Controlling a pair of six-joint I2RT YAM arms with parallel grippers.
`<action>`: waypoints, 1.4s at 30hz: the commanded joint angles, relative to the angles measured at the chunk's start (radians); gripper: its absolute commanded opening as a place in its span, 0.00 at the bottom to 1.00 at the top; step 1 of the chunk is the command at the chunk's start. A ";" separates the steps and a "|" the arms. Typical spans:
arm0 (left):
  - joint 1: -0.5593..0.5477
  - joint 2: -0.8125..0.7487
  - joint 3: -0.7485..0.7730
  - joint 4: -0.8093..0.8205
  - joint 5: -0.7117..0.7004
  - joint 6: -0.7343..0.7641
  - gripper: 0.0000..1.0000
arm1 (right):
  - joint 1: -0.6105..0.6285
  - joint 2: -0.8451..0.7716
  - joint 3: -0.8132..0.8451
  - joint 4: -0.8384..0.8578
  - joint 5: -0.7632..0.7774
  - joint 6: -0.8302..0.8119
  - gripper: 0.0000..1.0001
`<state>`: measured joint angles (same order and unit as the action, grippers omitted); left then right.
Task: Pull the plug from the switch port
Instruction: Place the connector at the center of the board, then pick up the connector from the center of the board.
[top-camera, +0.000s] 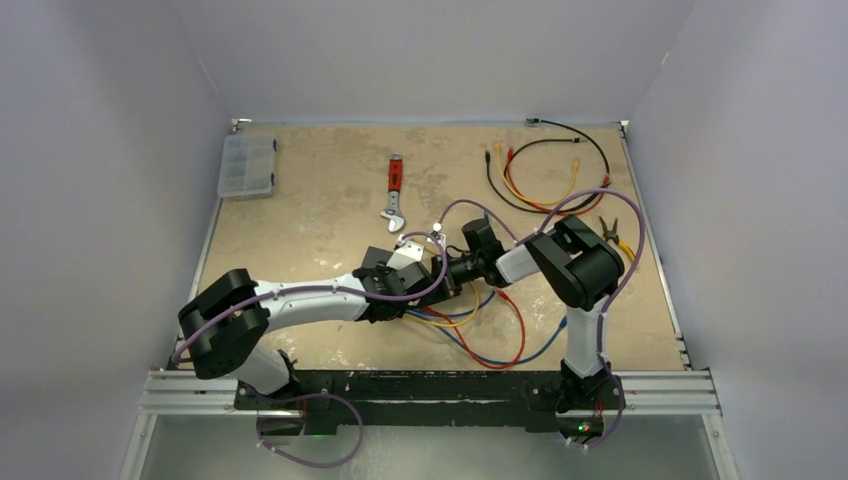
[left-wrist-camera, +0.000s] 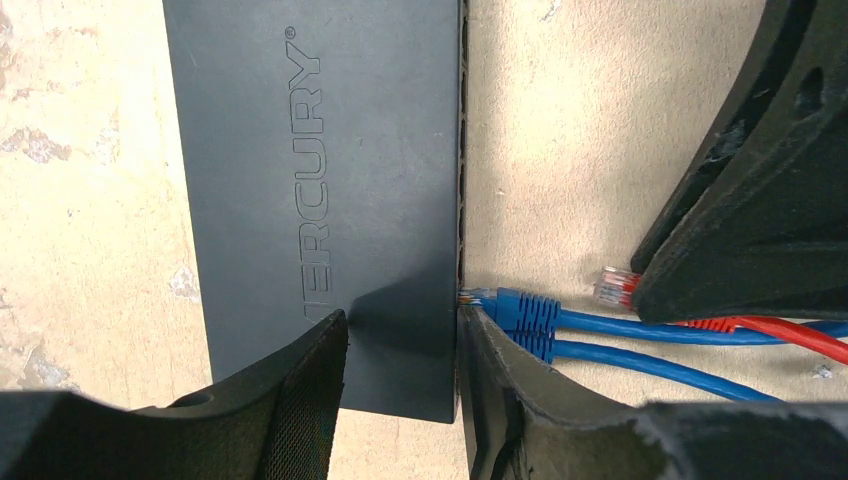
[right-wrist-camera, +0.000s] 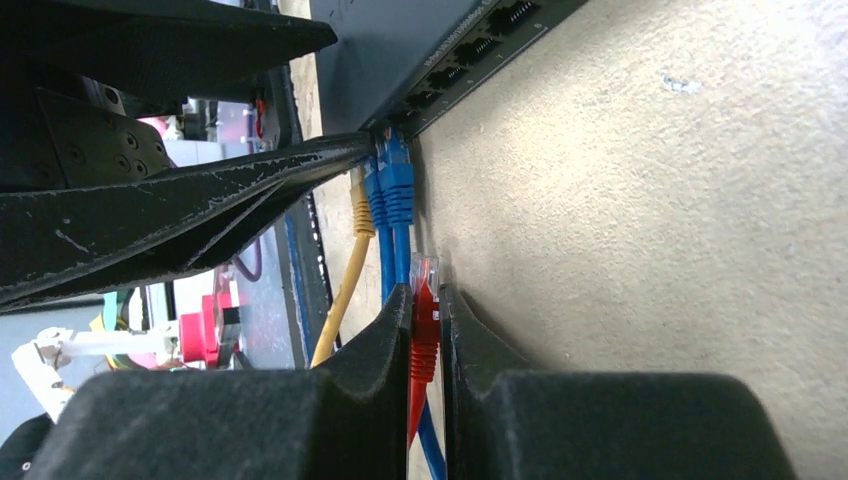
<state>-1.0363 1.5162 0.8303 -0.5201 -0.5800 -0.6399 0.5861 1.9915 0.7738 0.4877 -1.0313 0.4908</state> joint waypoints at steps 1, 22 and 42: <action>0.016 0.020 0.013 -0.055 -0.045 0.021 0.44 | -0.016 -0.046 -0.004 -0.115 0.070 -0.076 0.00; 0.040 -0.157 -0.061 0.232 0.262 0.107 0.86 | -0.051 -0.219 0.308 -0.441 0.537 -0.222 0.16; 0.476 -0.498 -0.285 0.550 0.799 -0.027 0.94 | -0.044 -0.309 0.164 -0.471 0.600 -0.263 0.54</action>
<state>-0.6369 1.0893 0.5915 -0.0811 0.0879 -0.6025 0.5365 1.7302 0.9619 0.0177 -0.4416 0.2436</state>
